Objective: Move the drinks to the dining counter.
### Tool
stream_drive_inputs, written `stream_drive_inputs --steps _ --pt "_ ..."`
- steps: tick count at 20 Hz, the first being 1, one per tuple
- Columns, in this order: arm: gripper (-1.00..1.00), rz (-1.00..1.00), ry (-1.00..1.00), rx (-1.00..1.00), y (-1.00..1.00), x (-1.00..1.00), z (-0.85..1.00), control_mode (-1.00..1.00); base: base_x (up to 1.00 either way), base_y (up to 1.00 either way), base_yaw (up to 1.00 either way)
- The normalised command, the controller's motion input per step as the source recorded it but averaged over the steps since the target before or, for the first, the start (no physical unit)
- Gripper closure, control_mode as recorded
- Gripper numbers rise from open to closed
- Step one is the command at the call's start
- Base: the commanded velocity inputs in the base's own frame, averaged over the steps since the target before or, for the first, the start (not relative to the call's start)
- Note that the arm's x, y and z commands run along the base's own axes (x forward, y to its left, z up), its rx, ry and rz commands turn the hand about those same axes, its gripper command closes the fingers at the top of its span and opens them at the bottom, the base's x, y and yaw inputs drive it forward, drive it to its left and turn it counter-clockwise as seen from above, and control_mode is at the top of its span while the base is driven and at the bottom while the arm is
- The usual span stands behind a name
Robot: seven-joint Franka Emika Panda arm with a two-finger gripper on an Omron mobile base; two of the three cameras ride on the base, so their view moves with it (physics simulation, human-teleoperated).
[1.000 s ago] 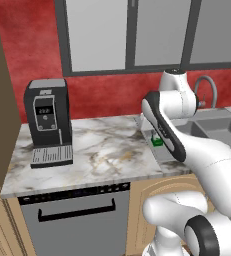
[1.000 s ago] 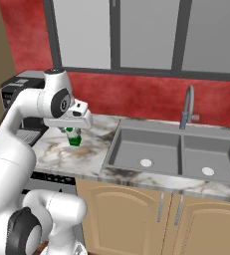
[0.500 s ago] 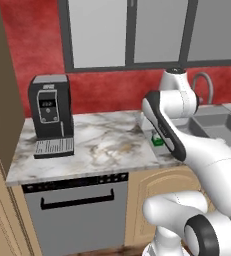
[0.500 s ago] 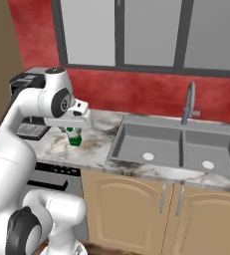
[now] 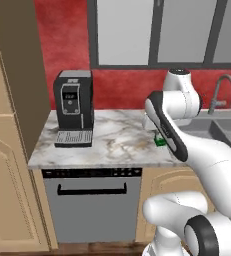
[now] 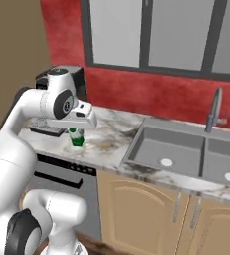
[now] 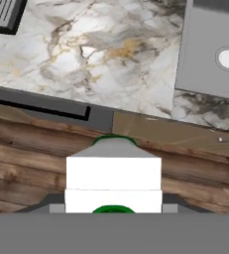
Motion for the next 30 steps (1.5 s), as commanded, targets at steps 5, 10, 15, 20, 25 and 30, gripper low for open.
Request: stream_drive_inputs --steps 5,10,15,20,25,30 --pt "1.0 0.0 0.0 0.0 0.0 0.0 0.0 1.0 -0.04 0.15 0.51" --pt "1.0 0.0 0.0 0.0 0.0 0.0 0.0 1.0 -0.23 0.18 0.55" --pt "1.0 0.0 0.0 0.0 0.0 0.0 0.0 1.0 -0.29 0.22 0.56" --pt "1.0 0.0 0.0 0.0 0.0 0.0 0.0 1.0 -0.3 0.26 0.56" --pt "1.0 0.0 0.0 0.0 0.0 0.0 0.0 1.0 -0.27 0.38 0.54" --pt "1.0 0.0 0.0 0.0 0.0 0.0 0.0 1.0 -0.21 0.32 0.5"
